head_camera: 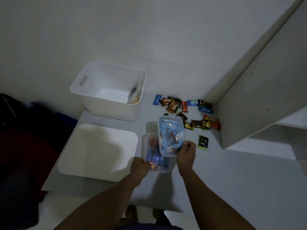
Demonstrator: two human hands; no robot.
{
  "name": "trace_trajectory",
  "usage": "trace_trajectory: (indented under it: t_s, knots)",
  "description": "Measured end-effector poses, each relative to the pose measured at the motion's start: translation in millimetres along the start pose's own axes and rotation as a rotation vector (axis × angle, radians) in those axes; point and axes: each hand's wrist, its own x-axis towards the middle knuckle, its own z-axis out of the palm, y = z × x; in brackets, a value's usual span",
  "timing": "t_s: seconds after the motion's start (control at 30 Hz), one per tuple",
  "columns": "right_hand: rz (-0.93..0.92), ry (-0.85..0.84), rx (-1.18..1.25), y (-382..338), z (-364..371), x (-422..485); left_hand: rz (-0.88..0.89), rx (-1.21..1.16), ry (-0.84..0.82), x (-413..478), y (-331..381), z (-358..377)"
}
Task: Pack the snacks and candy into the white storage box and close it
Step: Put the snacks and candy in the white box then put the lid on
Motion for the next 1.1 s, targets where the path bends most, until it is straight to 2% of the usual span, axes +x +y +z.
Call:
trace_trajectory:
  t_s: [0.17,0.4,0.53,0.63,0.73,0.87,1.1]
  knots:
    - [-0.007,0.001,-0.053,25.0,-0.1,-40.2,-0.083,-0.222,-0.190,-8.9,3.1,-20.3]
    - [0.020,-0.060,-0.064,35.6,16.9,-66.7,0.053,-0.294,-0.401,-19.7,22.1,-29.8]
    - [0.023,-0.070,-0.073,34.5,19.6,-65.3,0.123,-0.173,-0.350,-14.6,22.5,-30.4]
    - [0.073,-0.115,-0.046,34.8,19.6,-59.8,0.142,-0.168,-0.328,-15.4,24.3,-30.2]
    - [0.148,-0.231,-0.045,36.0,23.5,-55.4,0.130,-0.201,-0.337,-14.5,26.3,-31.8]
    - [0.132,-0.231,0.019,47.3,24.5,-47.9,0.152,-0.168,-0.318,-10.7,34.3,-33.4]
    - [-0.083,-0.162,0.144,-26.7,11.6,-45.7,0.392,-0.113,-0.273,-22.8,102.4,-37.4]
